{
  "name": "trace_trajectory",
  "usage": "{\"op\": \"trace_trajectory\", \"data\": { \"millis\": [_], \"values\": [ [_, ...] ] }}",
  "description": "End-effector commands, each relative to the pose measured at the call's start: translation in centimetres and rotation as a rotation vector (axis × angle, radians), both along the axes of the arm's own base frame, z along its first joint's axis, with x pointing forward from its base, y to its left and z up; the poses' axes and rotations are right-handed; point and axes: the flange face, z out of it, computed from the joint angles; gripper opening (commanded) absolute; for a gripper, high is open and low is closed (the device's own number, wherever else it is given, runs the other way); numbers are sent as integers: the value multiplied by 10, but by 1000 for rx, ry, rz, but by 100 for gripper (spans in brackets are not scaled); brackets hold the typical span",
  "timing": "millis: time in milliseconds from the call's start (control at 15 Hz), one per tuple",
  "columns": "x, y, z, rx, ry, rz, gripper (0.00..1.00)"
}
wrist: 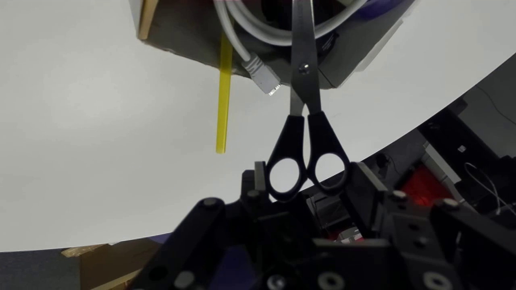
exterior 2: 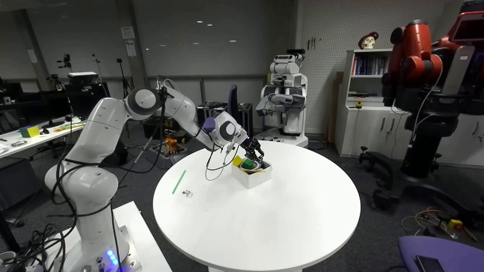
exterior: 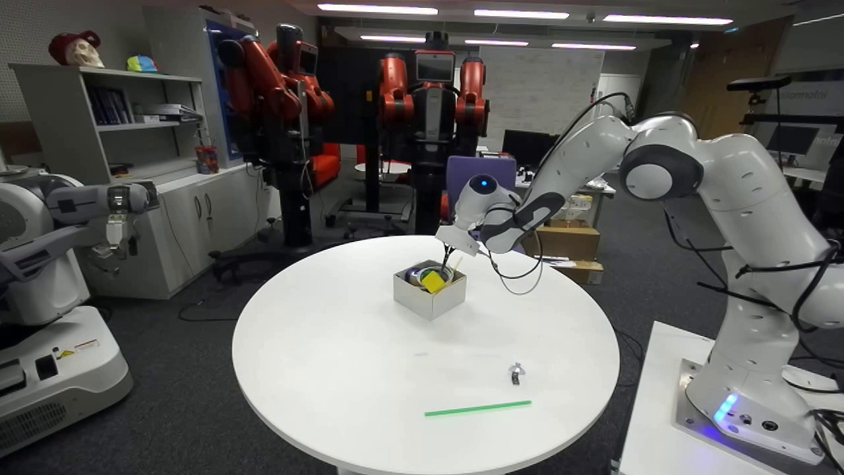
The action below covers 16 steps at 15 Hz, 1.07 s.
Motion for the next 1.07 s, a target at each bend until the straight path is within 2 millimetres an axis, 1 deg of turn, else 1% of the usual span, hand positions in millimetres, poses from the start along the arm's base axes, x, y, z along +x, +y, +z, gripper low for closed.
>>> {"op": "trace_trajectory", "data": {
  "millis": [0,533,600,667,800,867,1000],
  "values": [
    [8,7,2,-37,16,9,30],
    [11,20,-10,-42,37,29,30],
    [11,21,-11,-41,39,29,80],
    [10,21,-11,-42,40,29,81],
    [11,22,-11,-39,40,29,95],
    [11,22,-11,-38,41,29,100],
    [11,22,-11,-35,42,29,100]
  ]
}}
